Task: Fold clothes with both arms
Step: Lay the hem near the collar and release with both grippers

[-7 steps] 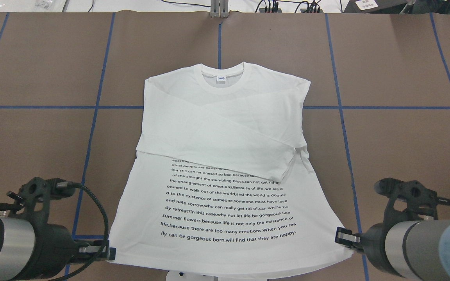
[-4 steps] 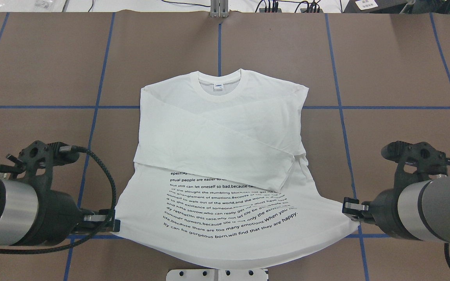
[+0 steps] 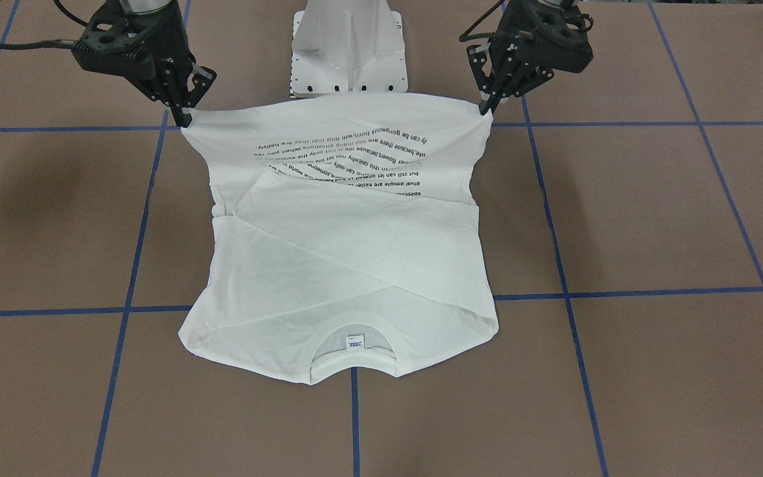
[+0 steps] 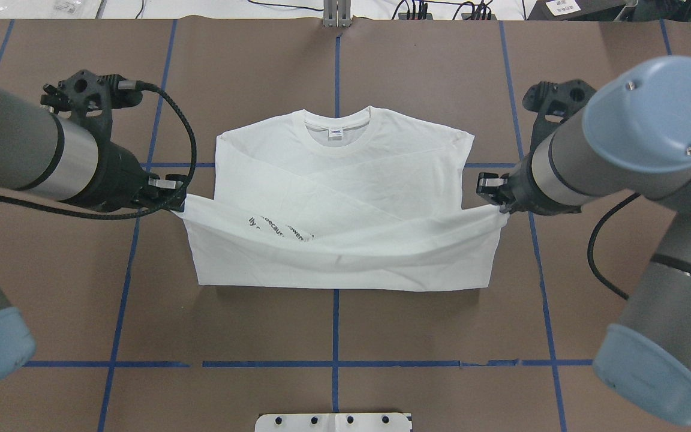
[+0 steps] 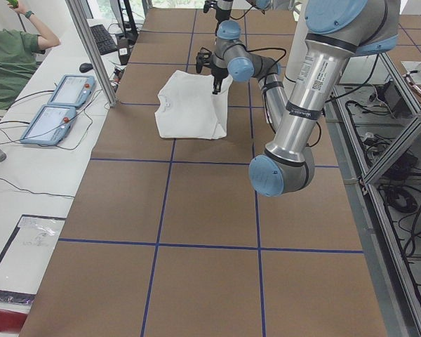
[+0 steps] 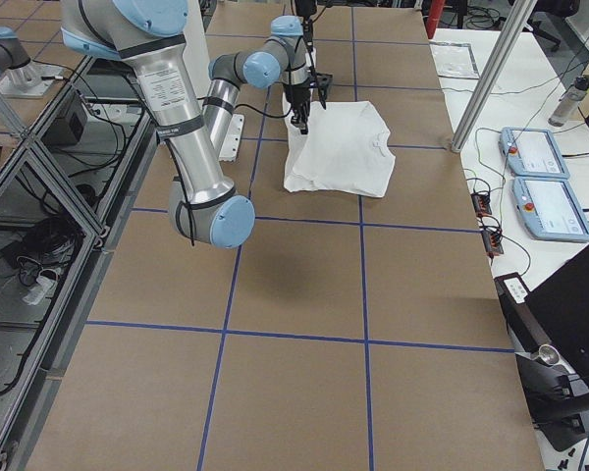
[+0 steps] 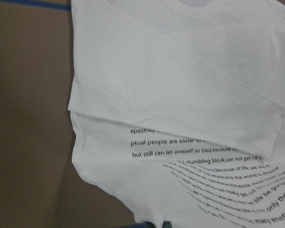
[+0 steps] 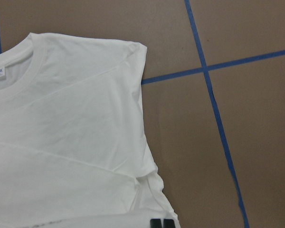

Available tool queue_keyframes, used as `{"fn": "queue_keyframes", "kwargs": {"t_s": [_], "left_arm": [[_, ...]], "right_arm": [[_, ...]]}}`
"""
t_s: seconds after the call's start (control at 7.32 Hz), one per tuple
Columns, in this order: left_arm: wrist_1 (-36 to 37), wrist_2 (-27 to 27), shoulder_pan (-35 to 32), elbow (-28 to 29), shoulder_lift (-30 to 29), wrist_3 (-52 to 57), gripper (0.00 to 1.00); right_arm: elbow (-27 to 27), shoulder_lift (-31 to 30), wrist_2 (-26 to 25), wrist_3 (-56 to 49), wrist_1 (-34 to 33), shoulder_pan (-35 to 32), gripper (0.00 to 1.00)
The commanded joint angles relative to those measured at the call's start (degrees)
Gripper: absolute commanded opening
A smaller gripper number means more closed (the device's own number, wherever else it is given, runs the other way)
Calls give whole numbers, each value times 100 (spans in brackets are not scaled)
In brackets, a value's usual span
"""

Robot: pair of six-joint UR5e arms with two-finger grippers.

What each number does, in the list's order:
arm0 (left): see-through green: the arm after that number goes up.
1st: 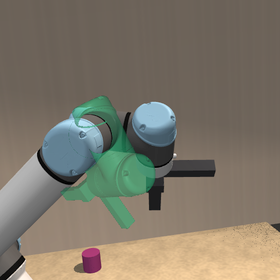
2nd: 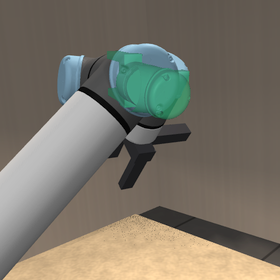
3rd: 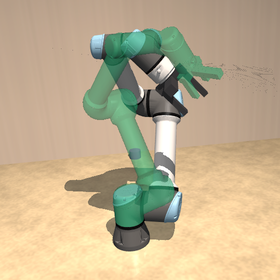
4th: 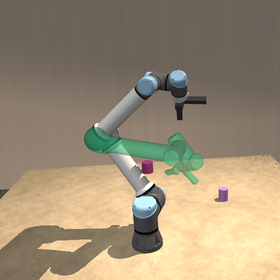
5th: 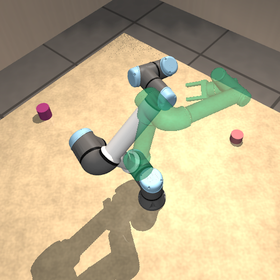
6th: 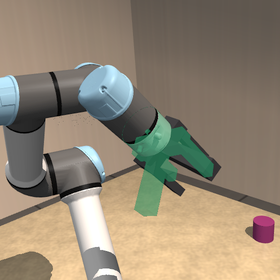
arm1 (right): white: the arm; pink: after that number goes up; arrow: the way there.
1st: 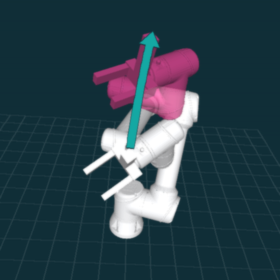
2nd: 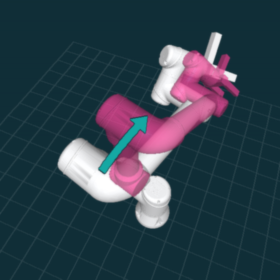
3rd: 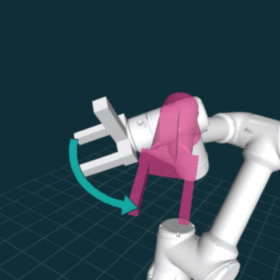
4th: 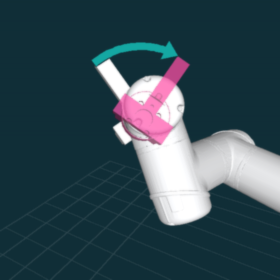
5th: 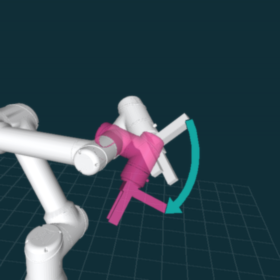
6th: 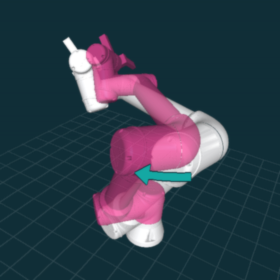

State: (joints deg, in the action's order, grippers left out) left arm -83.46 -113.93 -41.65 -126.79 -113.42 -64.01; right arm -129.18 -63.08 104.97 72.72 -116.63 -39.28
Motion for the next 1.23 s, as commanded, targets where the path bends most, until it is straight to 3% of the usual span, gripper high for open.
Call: {"fn": "queue_keyframes", "kwargs": {"t_s": [0.0, 0.27, 0.68, 0.82, 1.09], "left_arm": [[-56, 28, -256, 915, -424, 353, 0], [-353, 449, -265, 1898, -812, 519, 0], [-1617, 688, -265, 3428, -1023, 670, 0], [-2082, 688, -265, 3955, -1128, 670, 0], [-2385, 688, -265, 4364, -1217, 679, 0]], "right_arm": [[1012, 530, 155, -827, 104, -605, 0], [2261, 876, 120, -838, 1075, -729, 0], [4027, 1401, -90, -838, 2124, -756, 0], [4459, 1456, -187, -969, 2431, -739, 0], [5050, 1456, -214, -1154, 2941, -712, 0]]}}
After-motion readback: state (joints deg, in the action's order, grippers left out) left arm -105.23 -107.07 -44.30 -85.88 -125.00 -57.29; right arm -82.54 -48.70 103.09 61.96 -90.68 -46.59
